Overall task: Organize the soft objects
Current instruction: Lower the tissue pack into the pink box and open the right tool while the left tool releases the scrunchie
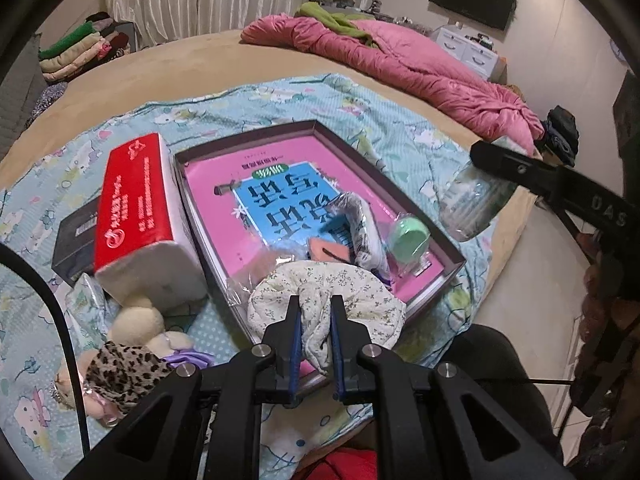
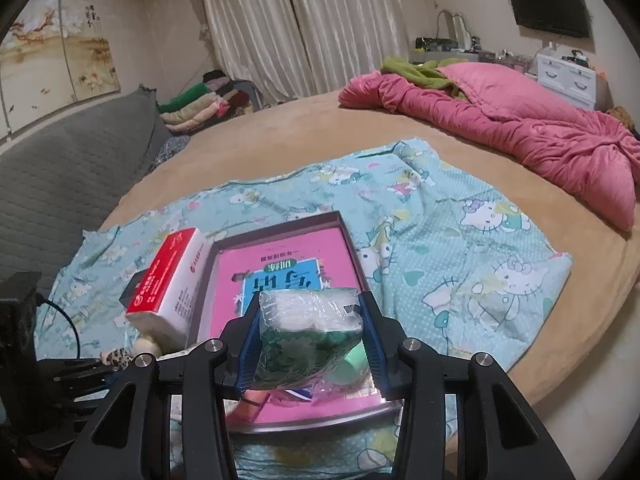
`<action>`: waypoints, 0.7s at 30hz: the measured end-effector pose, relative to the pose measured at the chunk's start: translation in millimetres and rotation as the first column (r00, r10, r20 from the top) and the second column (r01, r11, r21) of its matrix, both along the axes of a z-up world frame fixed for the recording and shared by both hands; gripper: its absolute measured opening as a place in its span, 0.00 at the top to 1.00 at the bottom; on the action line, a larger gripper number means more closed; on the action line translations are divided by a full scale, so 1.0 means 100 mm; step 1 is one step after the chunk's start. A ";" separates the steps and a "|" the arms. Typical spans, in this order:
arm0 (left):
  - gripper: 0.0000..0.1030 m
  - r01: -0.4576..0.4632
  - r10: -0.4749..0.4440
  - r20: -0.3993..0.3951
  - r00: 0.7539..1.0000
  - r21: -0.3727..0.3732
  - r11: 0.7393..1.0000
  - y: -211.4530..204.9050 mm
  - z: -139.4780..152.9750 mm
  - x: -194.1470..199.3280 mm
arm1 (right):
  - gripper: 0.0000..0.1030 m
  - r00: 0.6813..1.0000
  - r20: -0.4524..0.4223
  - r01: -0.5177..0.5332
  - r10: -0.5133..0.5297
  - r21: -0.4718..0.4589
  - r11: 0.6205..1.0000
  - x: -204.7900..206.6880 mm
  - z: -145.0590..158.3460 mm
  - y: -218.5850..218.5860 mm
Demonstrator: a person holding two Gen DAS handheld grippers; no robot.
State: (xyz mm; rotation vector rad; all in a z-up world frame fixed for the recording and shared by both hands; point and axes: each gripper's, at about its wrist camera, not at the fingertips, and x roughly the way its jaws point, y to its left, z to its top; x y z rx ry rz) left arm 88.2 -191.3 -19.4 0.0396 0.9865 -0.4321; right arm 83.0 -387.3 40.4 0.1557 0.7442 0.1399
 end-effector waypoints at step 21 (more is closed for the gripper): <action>0.87 0.025 -0.025 -0.035 0.999 0.001 1.000 -0.05 -0.35 0.10 | 0.55 0.980 -0.198 -0.060 0.038 -0.109 0.992 0.14 -0.54 0.24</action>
